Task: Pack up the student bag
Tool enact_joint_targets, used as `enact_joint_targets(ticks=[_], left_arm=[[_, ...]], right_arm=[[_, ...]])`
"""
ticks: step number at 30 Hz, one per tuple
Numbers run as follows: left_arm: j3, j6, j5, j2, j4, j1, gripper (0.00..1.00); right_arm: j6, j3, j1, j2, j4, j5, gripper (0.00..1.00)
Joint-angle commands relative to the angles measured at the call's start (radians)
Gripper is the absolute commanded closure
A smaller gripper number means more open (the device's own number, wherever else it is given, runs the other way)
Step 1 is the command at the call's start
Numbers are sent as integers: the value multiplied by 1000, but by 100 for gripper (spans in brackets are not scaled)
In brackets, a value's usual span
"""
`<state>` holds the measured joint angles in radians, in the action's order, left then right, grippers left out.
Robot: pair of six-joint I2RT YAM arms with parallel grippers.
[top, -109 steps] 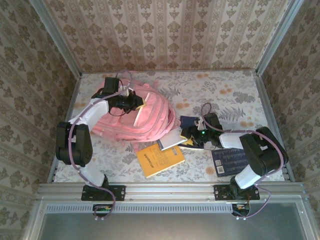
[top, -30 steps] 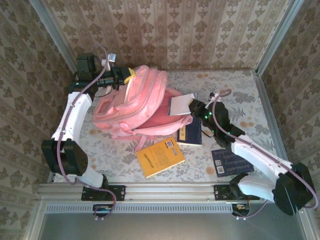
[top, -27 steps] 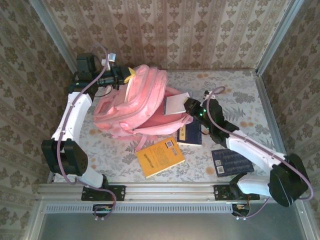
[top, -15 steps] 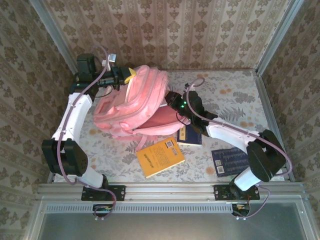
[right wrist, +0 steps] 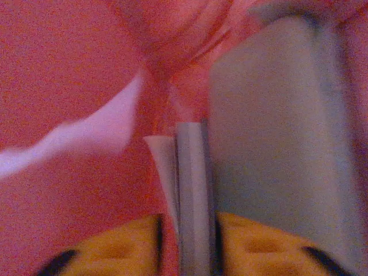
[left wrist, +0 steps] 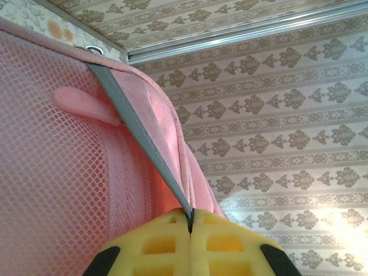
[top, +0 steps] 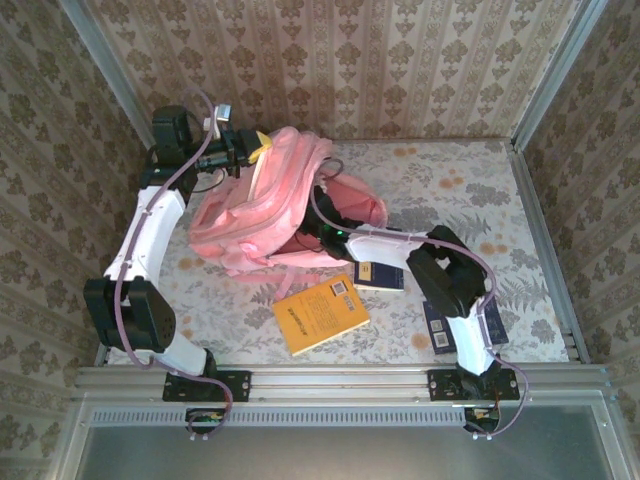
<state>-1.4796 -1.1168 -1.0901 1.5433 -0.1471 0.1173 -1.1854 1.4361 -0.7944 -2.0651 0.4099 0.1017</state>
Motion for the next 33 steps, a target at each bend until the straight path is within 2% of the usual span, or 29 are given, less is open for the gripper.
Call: enact_joint_targets(ticks=[1, 5, 7, 9, 12, 16, 21, 25, 28, 31, 33], left_arm=[[-13, -17, -59, -59, 167, 7, 100], [17, -39, -52, -36, 200, 3, 100], [22, -46, -47, -38, 214, -1, 100], [9, -8, -38, -38, 164, -11, 100], [-12, 94, -7, -39, 48, -17, 100], [-19, 245, 83, -31, -110, 10, 100], [-22, 337, 159, 36, -174, 53, 100], [-117, 498, 285, 124, -367, 89, 100], [-172, 567, 370, 192, -451, 122, 100], [-221, 618, 439, 253, -501, 155, 96], [-240, 632, 422, 292, -487, 170, 94]], right_arm=[[36, 87, -28, -29, -103, 31, 49], [49, 65, -20, -11, -85, 10, 26], [80, 52, -11, 12, -68, -26, 23], [114, 14, -1, 52, -34, -55, 21], [185, -64, 18, 141, -14, -81, 13], [311, -133, 34, 284, -168, -54, 12], [395, -236, 38, 462, -372, 138, 12], [466, -320, 51, 587, -495, 249, 17], [538, -379, 52, 666, -570, 285, 18], [554, -440, 60, 759, -619, 263, 18], [558, -475, 62, 809, -647, 237, 18]])
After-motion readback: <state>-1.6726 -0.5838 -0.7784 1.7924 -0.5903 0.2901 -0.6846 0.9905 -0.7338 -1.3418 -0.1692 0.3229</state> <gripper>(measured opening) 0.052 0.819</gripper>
